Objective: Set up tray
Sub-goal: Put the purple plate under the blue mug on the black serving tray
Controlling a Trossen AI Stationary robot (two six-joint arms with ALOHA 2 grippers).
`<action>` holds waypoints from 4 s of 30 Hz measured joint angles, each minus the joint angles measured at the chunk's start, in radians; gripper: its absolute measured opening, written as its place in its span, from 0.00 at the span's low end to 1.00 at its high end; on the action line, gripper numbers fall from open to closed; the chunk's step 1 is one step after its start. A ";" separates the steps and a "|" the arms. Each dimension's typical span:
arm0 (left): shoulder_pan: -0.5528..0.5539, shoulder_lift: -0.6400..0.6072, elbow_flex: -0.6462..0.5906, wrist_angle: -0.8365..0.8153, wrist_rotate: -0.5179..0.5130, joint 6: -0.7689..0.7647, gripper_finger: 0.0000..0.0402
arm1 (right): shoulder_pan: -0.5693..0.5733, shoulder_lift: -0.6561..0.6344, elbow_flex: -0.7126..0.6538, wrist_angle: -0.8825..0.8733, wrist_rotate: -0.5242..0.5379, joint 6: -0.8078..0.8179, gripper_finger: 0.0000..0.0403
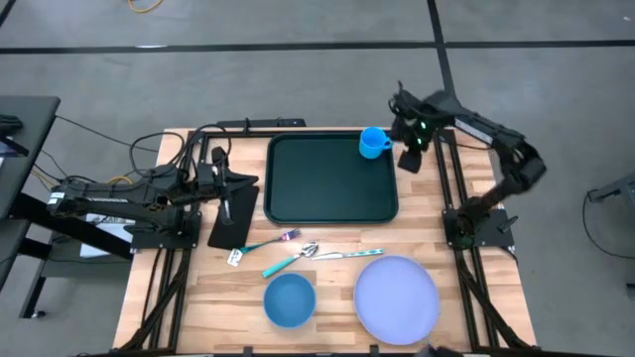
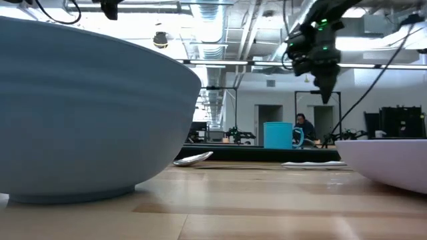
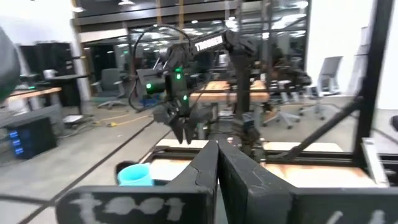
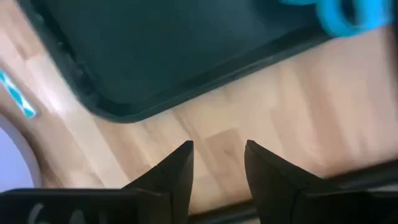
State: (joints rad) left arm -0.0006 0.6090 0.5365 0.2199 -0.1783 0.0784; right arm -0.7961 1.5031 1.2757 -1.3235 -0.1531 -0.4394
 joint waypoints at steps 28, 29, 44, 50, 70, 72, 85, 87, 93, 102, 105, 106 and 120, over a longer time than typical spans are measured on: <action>0.000 0.050 0.000 0.094 0.059 -0.014 0.00 | 0.885 -0.208 -0.469 0.381 -0.019 0.507 0.31; 0.000 0.054 0.000 0.097 0.059 -0.012 0.00 | 0.909 -0.207 -0.469 0.389 -0.027 0.518 0.31; 0.000 0.066 0.000 0.130 0.064 -0.010 0.00 | 1.133 -0.040 -0.497 0.503 -0.031 0.676 0.31; 0.000 0.066 0.000 0.130 0.066 -0.010 0.00 | 1.139 0.044 -0.496 0.502 -0.032 0.688 0.31; 0.000 0.066 0.000 0.130 0.066 -0.008 0.00 | 1.136 0.065 -0.495 0.536 -0.035 0.666 0.16; 0.000 0.066 0.000 0.130 0.066 -0.008 0.00 | 1.136 0.061 -0.494 0.536 -0.037 0.666 0.12; 0.000 0.066 0.000 0.130 0.067 -0.009 0.00 | 1.109 0.062 -0.463 0.515 -0.115 0.606 0.01; 0.000 0.066 0.000 0.130 0.066 -0.009 0.00 | 1.096 0.062 -0.441 0.491 -0.110 0.565 0.01; 0.000 0.066 0.000 0.133 0.067 -0.009 0.00 | 1.020 0.062 -0.338 0.381 -0.057 0.423 0.01; 0.000 0.066 0.000 0.134 0.067 -0.010 0.00 | 0.832 0.062 -0.089 0.248 0.044 0.132 0.01; 0.000 0.066 0.000 0.134 0.067 -0.010 0.00 | 0.770 0.062 -0.002 0.188 0.042 0.038 0.00; 0.000 0.066 0.000 0.134 0.067 -0.010 0.00 | 0.748 0.062 0.026 0.165 0.039 0.005 0.00; 0.000 0.065 0.000 0.132 0.067 0.008 0.00 | 0.478 0.222 0.461 0.028 0.027 -0.401 0.00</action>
State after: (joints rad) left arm -0.0002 0.6740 0.5365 0.3523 -0.1116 0.0864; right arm -0.3184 1.7249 1.7366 -1.2958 -0.1261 -0.8407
